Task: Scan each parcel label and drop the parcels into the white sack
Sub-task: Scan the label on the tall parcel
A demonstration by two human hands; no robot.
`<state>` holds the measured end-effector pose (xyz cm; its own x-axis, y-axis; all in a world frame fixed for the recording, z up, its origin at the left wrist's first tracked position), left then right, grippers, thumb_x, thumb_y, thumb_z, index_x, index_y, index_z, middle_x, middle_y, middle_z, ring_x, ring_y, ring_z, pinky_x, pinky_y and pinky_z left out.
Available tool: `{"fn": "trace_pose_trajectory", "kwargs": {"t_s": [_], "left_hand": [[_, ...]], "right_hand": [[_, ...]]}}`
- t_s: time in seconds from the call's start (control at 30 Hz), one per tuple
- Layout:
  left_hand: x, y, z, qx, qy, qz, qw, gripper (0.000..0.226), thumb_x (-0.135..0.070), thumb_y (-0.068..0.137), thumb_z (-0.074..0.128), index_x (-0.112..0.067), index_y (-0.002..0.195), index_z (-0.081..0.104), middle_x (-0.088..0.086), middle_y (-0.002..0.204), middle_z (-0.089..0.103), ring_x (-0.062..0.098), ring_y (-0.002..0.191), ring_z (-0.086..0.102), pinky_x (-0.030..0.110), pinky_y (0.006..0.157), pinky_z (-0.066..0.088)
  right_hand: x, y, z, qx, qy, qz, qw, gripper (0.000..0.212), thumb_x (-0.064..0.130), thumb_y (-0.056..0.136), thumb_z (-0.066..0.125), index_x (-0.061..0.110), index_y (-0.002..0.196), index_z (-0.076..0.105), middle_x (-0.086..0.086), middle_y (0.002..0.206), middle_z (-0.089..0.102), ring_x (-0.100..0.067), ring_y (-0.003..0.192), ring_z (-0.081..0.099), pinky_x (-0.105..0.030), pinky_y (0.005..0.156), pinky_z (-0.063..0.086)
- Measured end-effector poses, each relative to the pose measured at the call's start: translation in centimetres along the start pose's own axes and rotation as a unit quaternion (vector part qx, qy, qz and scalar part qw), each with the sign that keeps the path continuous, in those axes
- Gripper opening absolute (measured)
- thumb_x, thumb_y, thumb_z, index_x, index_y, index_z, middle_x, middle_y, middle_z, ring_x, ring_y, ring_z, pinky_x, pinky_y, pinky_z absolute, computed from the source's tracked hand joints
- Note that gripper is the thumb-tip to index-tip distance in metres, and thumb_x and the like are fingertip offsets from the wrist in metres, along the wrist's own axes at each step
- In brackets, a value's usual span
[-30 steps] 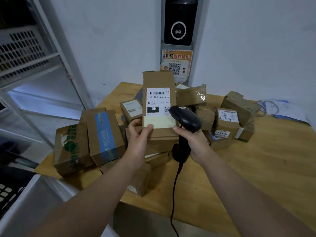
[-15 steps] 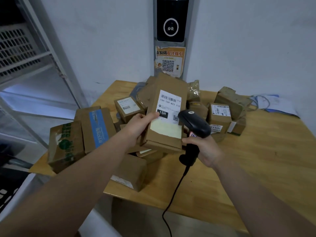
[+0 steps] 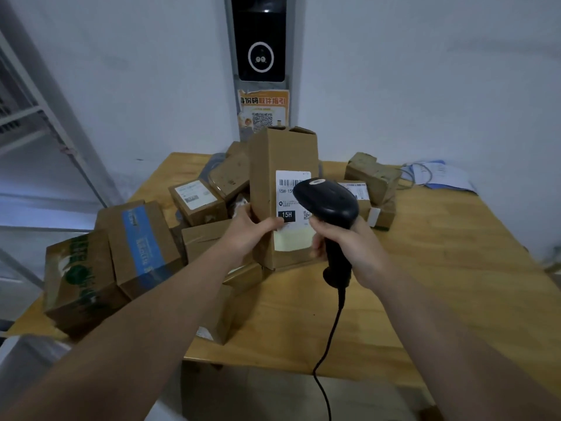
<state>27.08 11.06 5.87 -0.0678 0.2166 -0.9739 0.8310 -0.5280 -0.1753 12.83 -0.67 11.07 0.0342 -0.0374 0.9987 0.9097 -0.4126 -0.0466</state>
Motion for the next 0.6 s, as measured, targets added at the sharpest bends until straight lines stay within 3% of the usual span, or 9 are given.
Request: {"fn": "trace_pose_trajectory", "kwargs": {"t_s": [0.17, 0.3, 0.4, 0.47, 0.6], "left_hand": [[0.2, 0.2, 1.2, -0.008, -0.01, 0.01, 1.0, 0.064, -0.026, 0.076, 0.081, -0.019, 0.127, 0.044, -0.01, 0.109, 0.058, 0.006, 0.097, 0.057, 0.018, 0.075, 0.044], [0.7, 0.3, 2.0, -0.012, 0.005, 0.006, 1.0, 0.061, -0.026, 0.075, 0.081, -0.018, 0.122, 0.042, -0.006, 0.113, 0.057, 0.006, 0.095, 0.055, 0.016, 0.072, 0.042], [1.2, 0.4, 2.4, -0.009, 0.002, 0.001, 1.0, 0.069, -0.028, 0.074, 0.082, -0.011, 0.129, 0.044, -0.003, 0.121, 0.06, 0.009, 0.1, 0.059, 0.019, 0.072, 0.045], [1.4, 0.5, 2.6, -0.011, 0.001, -0.007, 1.0, 0.077, -0.031, 0.073, 0.083, -0.013, 0.136, 0.043, -0.001, 0.127, 0.059, 0.016, 0.11, 0.058, 0.026, 0.082, 0.047], [1.6, 0.5, 2.9, -0.017, 0.013, -0.011, 1.0, 0.081, -0.035, 0.072, 0.082, -0.016, 0.139, 0.04, -0.004, 0.128, 0.055, 0.017, 0.112, 0.053, 0.032, 0.089, 0.045]], "right_hand": [[-0.9, -0.9, -2.6, -0.101, 0.0, 0.003, 0.995, 0.043, 0.029, 0.084, 0.074, 0.01, 0.055, 0.05, -0.009, 0.049, 0.044, -0.019, 0.04, 0.041, -0.025, 0.045, 0.037], [-1.5, -1.8, -3.0, -0.096, -0.015, 0.007, 0.995, 0.049, 0.035, 0.083, 0.074, 0.011, 0.049, 0.047, -0.011, 0.048, 0.043, -0.022, 0.041, 0.04, -0.027, 0.046, 0.038], [-2.1, -2.2, -3.4, -0.101, -0.015, 0.029, 0.994, 0.044, 0.023, 0.084, 0.071, 0.009, 0.05, 0.047, -0.009, 0.047, 0.043, -0.022, 0.041, 0.039, -0.028, 0.047, 0.037], [-2.5, -2.4, -3.9, -0.114, -0.019, 0.048, 0.992, 0.041, 0.014, 0.083, 0.067, 0.009, 0.047, 0.047, -0.008, 0.046, 0.042, -0.021, 0.04, 0.038, -0.029, 0.049, 0.037], [-2.7, -2.7, -4.4, -0.116, -0.039, 0.066, 0.99, 0.036, 0.011, 0.082, 0.063, 0.009, 0.05, 0.048, -0.008, 0.048, 0.043, -0.021, 0.042, 0.039, -0.029, 0.05, 0.038]]}}
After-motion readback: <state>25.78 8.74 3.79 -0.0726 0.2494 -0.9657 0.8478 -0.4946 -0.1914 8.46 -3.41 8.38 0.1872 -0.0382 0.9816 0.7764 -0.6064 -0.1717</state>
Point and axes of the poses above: each hand's wrist, its own y-axis towards the middle knuckle, its own z-axis out of the palm, x = y × z, the point moved 10 cm from there along y, towards the middle knuckle
